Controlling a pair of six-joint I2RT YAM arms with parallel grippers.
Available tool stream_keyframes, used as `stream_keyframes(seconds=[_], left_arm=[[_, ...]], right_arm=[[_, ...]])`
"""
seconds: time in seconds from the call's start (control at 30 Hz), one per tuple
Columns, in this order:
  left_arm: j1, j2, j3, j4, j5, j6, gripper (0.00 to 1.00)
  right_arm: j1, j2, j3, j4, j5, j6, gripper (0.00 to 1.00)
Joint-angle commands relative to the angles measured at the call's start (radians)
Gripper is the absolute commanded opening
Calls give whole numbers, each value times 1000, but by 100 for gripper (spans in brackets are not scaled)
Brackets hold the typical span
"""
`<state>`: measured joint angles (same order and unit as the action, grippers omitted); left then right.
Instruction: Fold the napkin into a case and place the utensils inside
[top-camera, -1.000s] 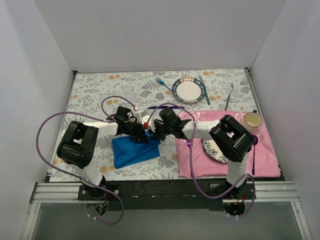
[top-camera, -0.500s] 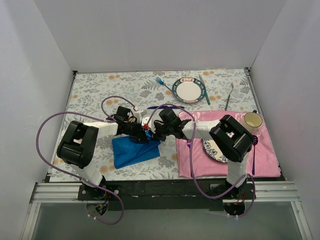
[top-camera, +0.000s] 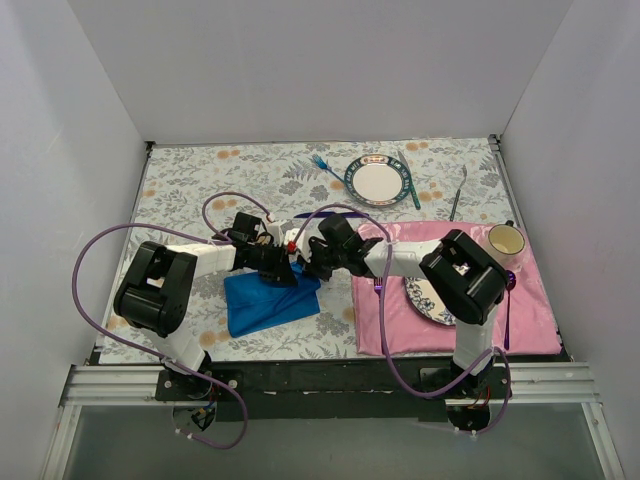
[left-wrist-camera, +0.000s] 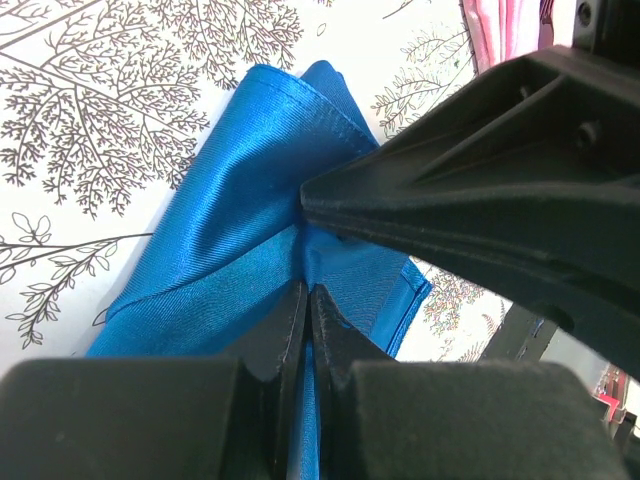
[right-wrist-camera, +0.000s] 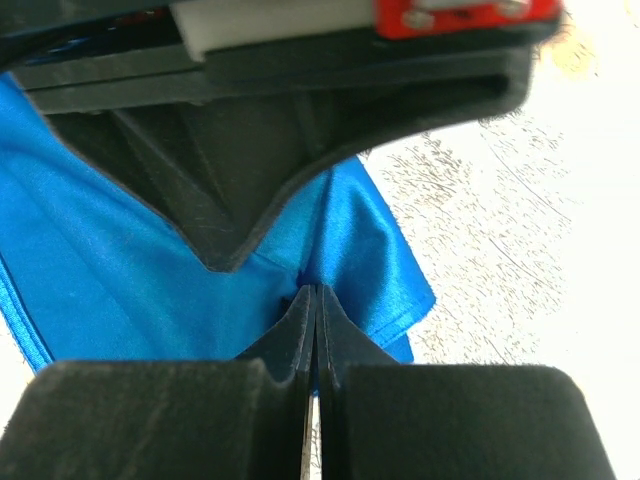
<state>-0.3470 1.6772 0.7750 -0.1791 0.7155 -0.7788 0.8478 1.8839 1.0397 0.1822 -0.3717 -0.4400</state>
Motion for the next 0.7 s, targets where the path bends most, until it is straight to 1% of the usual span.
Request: stream_keyframes(seconds=[0.0, 0.37, 0.4, 0.47, 0.5, 0.67], left_arm=[[-3, -19, 23, -20, -13, 7, 0], [-3, -8, 41, -42, -21, -13, 0], [-1, -8, 41, -40, -19, -10, 0], [-3, -10, 40, -42, -19, -8, 0], [-3, -10, 40, -40, -19, -4, 0], [-3, -8, 32, -30, -24, 9, 0]], right_arm=[[-16, -57, 29, 19, 10, 40, 1], [-26, -101, 2, 73, 19, 75, 1], [-27, -98, 5, 65, 5, 73, 1], [-26, -71, 51, -22, -41, 43, 1], [-26, -63, 62, -38, -50, 41, 1], [-23, -22, 74, -58, -44, 20, 1]])
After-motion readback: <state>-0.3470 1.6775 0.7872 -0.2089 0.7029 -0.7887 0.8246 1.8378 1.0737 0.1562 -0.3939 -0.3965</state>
